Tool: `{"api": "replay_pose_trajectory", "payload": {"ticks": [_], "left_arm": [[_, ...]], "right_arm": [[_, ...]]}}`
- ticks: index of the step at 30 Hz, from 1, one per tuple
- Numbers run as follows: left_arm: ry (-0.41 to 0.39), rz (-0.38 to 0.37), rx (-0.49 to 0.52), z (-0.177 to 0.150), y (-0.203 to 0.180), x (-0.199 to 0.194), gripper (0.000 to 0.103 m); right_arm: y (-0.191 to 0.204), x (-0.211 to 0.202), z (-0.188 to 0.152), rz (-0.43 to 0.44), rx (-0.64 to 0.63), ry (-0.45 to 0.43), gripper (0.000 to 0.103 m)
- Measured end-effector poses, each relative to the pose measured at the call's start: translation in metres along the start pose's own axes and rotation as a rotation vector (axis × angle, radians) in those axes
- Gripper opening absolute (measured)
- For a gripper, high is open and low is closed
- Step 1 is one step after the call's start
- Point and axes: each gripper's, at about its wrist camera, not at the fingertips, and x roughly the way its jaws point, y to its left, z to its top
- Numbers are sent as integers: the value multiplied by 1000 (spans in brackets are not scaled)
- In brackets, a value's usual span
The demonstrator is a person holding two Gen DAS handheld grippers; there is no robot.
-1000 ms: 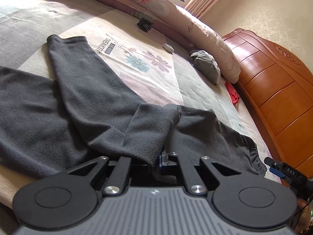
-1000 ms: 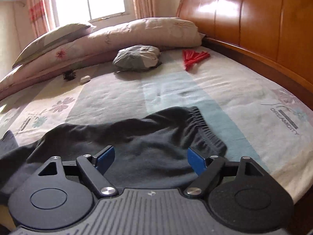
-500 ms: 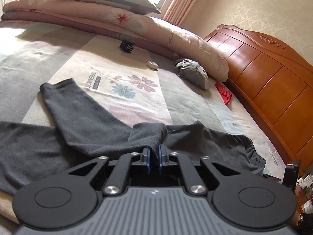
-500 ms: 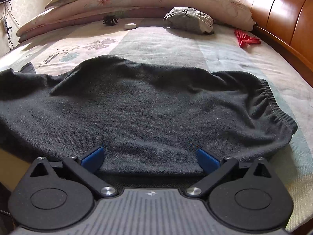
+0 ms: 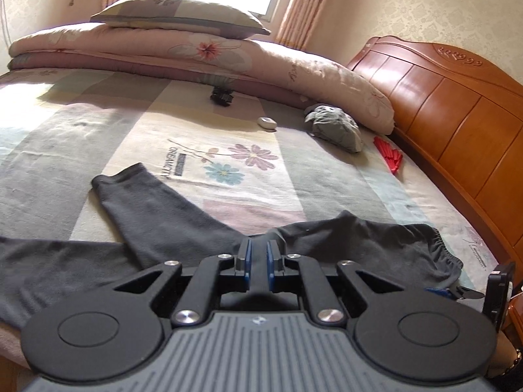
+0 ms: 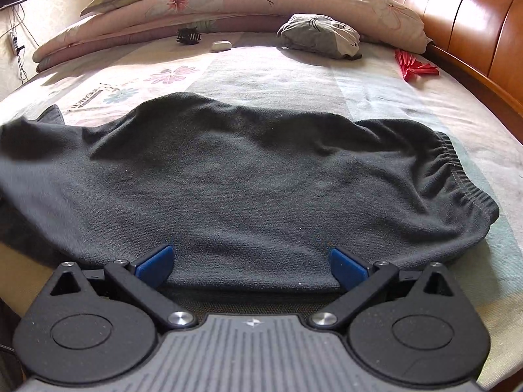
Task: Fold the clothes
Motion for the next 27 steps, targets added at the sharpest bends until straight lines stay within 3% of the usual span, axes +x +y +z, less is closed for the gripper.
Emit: {"api": "replay_pose_trajectory", "payload": {"ticks": [3,6,10,13,17,19,23,27], "left_arm": [[-20,-8,8,9,3,-3,9],[-21,-76,52,18,-14,10,13],[43,-218,131,15,-59,55,15],[114,-286,163,0,-89,96,17],[249,-280,130,-35,-101,135,17],[316,-275,74,-56,-91,144,16],[333,-317,12,-56,-74,135,19],[285,-273,106,-36,-81,131,21]], "right_arm": [[0,0,3,0,0,9,103],[-2,-8,10,19,6,-12,103],[-12,-22,27,-11,-18,-90,103],[-27,-16,31,-55,-13,-90,103],[-52,0,11,-112,56,15,103],[-60,-6,-3,-84,66,-13,103],[-61,-12,1,-69,62,-1,103],[-47,-7,34,-9,36,-62,103]]}}
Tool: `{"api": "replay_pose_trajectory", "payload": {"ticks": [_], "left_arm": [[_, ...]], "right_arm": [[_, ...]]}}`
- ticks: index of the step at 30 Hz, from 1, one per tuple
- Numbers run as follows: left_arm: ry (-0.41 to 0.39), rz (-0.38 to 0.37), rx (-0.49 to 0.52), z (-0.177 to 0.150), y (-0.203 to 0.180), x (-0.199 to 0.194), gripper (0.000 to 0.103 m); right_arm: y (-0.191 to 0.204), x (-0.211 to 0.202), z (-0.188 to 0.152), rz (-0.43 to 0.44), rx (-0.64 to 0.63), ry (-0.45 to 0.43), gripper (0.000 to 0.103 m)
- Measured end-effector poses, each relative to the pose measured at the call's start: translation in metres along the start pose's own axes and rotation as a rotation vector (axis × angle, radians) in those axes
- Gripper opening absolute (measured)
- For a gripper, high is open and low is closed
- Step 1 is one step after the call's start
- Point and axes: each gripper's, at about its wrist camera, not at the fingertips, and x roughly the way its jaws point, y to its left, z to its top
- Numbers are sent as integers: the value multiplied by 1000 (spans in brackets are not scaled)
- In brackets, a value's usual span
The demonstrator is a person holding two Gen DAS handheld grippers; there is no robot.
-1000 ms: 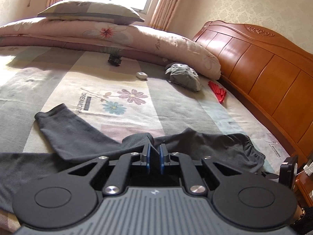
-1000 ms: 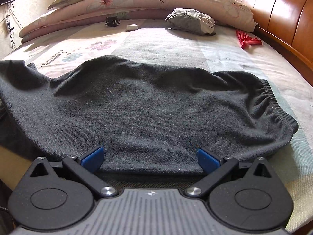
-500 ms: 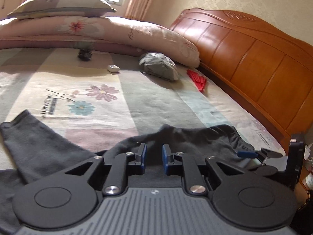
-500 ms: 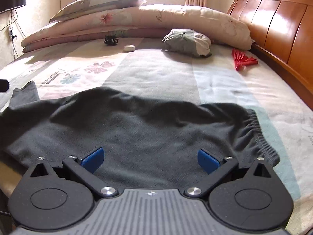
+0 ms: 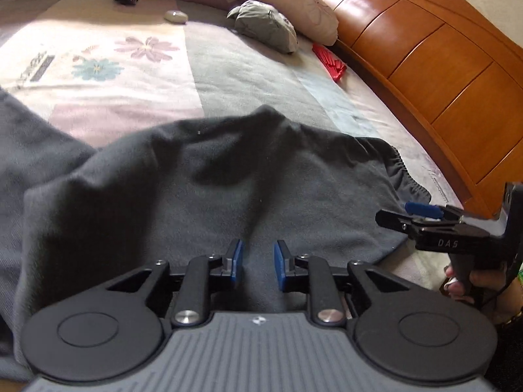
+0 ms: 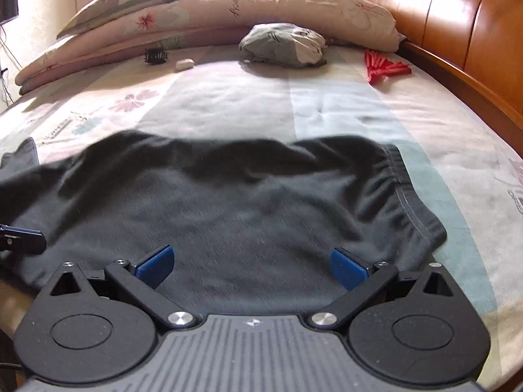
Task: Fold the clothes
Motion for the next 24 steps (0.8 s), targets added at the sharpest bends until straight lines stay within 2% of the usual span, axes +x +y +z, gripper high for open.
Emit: {"api": "replay_pose_trajectory", "payload": {"ticks": [4,8,9,11,14,15,18,21,24], "left_arm": [[9,-26,-58,1,10,9,25],[45,-62,-125,0,21,11,25],[40,-61,-121,5,22,7,25],[16,-55,-96,19,23,-2,25],[-70,-28,-33,49,26,-11,29],[-90,-17,-25,59,29,-10,32],[-128,11,-20,87,41,2,32],[-124,20,1,104,47,26,29],[-89,21,32,107,43,50,29]], "right_arm": [[25,21,25,19,-82,-30,103],[31,50,16,41,-97,32,103],[32,57,13,47,-99,49,103],[30,57,6,65,-101,24,103],[25,51,-4,89,-101,-19,103],[24,50,-5,89,-100,-21,103],[25,49,-7,83,-100,-28,103],[24,48,-10,84,-97,-41,103],[24,49,-9,83,-96,-45,103]]}}
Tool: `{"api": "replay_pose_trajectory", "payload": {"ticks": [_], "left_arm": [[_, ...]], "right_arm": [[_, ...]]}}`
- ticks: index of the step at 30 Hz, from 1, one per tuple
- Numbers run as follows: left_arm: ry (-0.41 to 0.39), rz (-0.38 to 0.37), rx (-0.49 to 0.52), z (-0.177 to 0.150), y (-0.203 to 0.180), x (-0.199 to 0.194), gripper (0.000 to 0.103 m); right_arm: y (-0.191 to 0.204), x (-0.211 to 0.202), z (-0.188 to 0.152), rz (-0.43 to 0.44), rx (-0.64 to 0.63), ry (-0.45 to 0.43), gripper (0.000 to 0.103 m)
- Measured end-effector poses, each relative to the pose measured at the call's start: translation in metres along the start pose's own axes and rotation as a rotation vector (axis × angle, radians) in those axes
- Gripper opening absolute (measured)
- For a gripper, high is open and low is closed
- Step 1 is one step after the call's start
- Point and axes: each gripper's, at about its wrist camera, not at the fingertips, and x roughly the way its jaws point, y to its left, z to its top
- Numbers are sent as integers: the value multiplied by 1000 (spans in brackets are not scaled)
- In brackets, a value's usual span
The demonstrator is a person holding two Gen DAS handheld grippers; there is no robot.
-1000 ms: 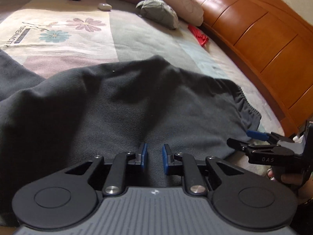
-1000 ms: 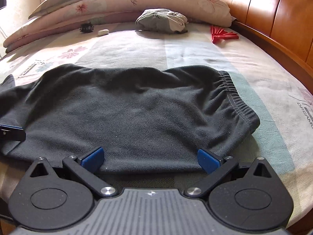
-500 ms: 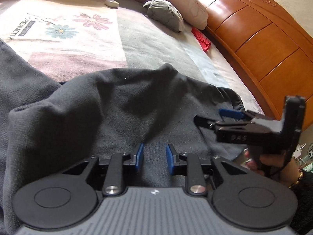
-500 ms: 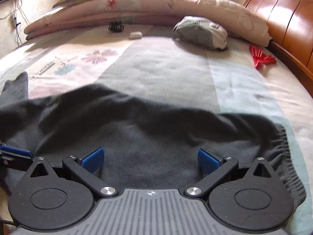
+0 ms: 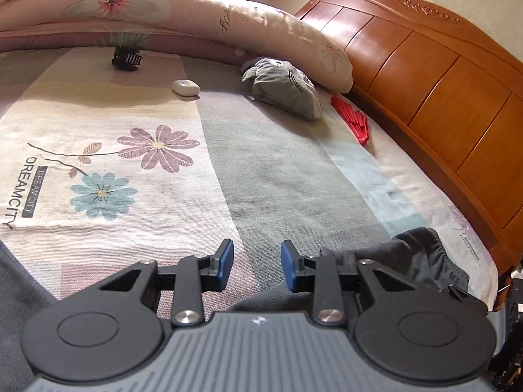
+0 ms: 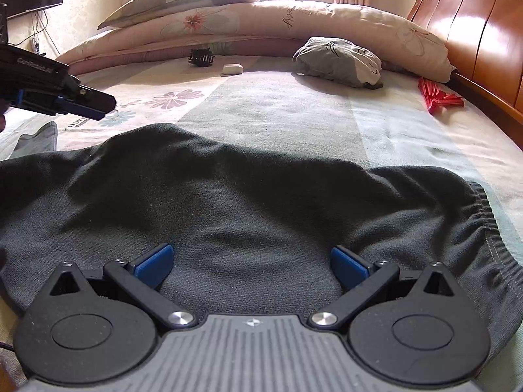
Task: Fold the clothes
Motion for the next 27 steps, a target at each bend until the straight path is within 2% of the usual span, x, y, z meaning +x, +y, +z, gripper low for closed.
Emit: {"api": "replay_pose_trajectory", "payload": {"ticks": [7,10,14,19,23,27], "left_arm": [[161,-58,97,-33,-23,15,29],[168,-65,135,-29,-29,8,29],[137,-143,134,-6,-35,2,32],[199,-228,147,4,-49,25,32],[260,-221,139,-6,-54,41,32],[222,-226,155,-8,-54,29,32]], "right_arm": [[0,0,-1,2,2,-6,103],[0,0,-1,3,4,-8,103],[0,0,-2,3,5,-11,103],[1,0,-2,3,6,-13,103],[1,0,-2,4,6,-14,103],[0,-1,-2,8,8,-17,103]]}}
